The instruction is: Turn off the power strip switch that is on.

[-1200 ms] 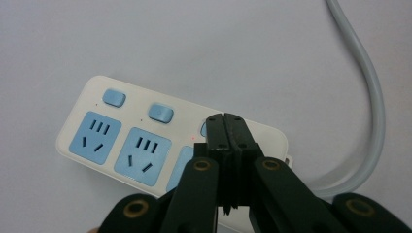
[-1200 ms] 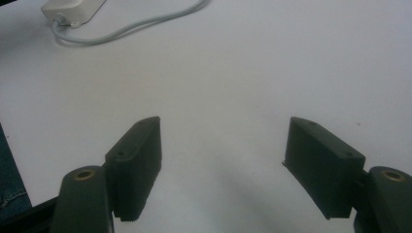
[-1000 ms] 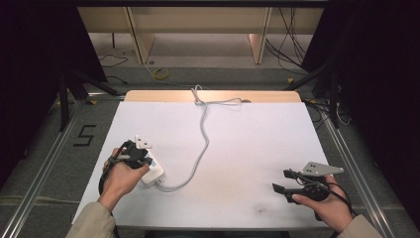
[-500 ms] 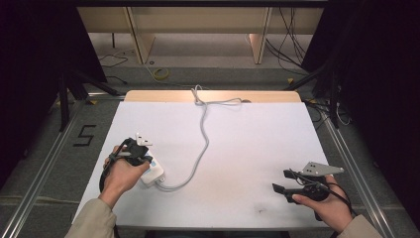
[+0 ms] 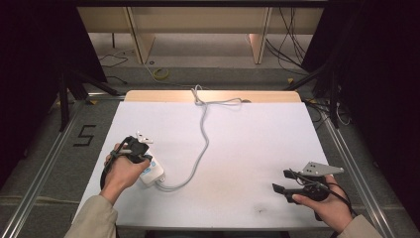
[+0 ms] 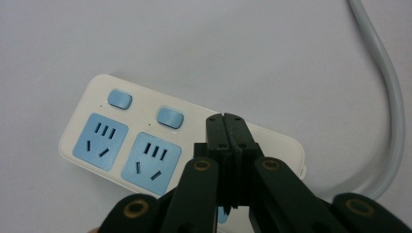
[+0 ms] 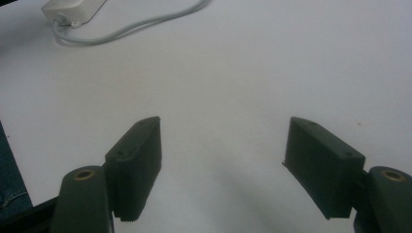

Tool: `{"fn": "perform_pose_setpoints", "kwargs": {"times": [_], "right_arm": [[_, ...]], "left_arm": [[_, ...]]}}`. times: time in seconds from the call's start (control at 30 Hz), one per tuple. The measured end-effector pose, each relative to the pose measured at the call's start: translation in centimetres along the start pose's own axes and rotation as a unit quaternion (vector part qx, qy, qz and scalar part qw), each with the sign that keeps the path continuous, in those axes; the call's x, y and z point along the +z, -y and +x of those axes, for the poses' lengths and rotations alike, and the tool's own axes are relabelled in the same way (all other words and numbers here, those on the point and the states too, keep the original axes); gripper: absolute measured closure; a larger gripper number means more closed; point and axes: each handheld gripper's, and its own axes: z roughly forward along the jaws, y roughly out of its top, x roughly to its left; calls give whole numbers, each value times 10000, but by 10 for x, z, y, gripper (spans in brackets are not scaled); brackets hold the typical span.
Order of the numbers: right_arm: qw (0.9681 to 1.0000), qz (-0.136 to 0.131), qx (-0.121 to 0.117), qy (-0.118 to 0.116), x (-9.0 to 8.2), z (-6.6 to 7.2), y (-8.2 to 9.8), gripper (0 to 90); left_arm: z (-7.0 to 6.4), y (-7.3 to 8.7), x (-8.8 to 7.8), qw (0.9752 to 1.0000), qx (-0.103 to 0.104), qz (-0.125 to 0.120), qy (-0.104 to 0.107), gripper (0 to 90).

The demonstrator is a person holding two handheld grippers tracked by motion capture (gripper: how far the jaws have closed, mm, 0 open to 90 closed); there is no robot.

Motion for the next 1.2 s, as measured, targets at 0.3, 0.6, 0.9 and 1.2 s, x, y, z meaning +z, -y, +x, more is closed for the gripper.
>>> {"fn": "perform_pose_setpoints", "kwargs": {"times": [0.3,0.6,0.9,1.2], "right_arm": [[10000,1,-3,0,0,0,0,299],[10000,-4,0,-5,0,0,0,300],[10000,-2,1,-7,0,0,0,300],[10000,5,2,-5,0,0,0,300]], "left_arm": [[-1,-3,5,10000,27,78,13,898],[-2,-5,10,9999,48,139,21,898],[-2,-7,14,9997,94,228,25,899],[-3,-9,19,9994,110,319,51,898]]}}
